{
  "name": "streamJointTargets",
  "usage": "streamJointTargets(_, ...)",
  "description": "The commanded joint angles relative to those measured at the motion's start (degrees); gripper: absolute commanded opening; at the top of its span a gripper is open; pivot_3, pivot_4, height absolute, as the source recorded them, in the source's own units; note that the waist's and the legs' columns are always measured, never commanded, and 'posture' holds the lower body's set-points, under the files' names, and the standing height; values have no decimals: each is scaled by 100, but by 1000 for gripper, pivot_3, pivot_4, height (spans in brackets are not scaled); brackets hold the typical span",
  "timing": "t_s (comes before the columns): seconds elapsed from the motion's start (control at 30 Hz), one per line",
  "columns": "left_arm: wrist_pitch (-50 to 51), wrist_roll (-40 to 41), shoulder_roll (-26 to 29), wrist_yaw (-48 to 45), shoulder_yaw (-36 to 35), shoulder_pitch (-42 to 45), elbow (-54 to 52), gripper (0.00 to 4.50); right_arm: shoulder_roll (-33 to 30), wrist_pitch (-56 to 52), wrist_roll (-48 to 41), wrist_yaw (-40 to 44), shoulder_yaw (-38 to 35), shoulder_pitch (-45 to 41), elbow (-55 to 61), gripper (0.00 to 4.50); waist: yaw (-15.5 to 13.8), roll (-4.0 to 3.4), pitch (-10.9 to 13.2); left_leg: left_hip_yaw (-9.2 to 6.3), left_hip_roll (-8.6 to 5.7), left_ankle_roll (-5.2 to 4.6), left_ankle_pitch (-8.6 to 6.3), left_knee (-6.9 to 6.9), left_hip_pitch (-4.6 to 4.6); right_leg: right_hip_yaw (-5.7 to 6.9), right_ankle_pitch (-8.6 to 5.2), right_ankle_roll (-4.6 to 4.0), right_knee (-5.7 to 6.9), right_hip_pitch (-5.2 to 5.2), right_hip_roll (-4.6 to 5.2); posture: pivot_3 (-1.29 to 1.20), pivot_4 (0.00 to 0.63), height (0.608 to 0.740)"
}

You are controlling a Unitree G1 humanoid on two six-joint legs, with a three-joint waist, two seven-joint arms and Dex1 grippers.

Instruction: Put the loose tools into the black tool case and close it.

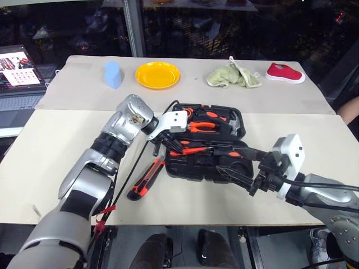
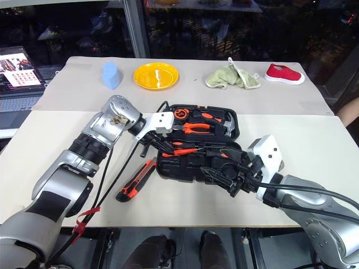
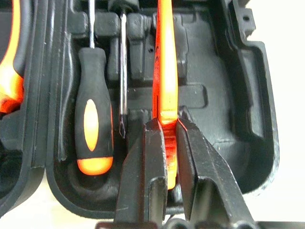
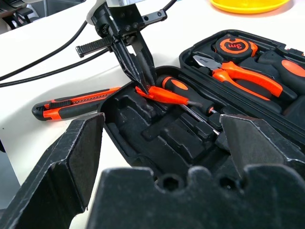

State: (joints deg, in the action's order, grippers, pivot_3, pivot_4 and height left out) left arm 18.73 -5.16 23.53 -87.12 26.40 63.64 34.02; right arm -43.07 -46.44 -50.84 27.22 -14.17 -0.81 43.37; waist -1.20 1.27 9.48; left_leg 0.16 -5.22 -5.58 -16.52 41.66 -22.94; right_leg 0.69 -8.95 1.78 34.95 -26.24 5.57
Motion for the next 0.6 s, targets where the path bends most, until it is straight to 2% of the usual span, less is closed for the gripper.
streamJointTargets(0.03, -117, 7, -32, -85, 28, 43, -178, 6, -42, 59, -66, -35, -150, -19, 164, 4500, 1, 0, 0, 0, 0, 0, 0, 0, 0, 0, 0, 0, 0, 0, 0, 0, 150, 740)
streamJointTargets(0.33, -488, -319, -123, -62, 301, 139, 77, 6, -16, 91, -25, -60, -120, -30, 149, 4500, -3, 0, 0, 0, 0, 0, 0, 0, 2, -1, 0, 0, -1, 2, 2, 0, 150, 740)
streamJointTargets(0.37, -480, -321, -133, -78, 294, 144, 72, 951, -13, 96, -20, -60, -118, -29, 146, 4500, -3, 0, 0, 0, 0, 0, 0, 0, 1, -1, 0, 0, -1, 2, 2, 0, 150, 740)
streamJointTargets(0.6, -53, -27, -31, -366, 3, 293, -60, 3362, 11, 114, -16, -67, -137, 2, 145, 4500, 0, 0, 0, 0, 0, -1, 0, 0, 0, -1, 0, 0, 0, 1, 1, 0, 150, 740)
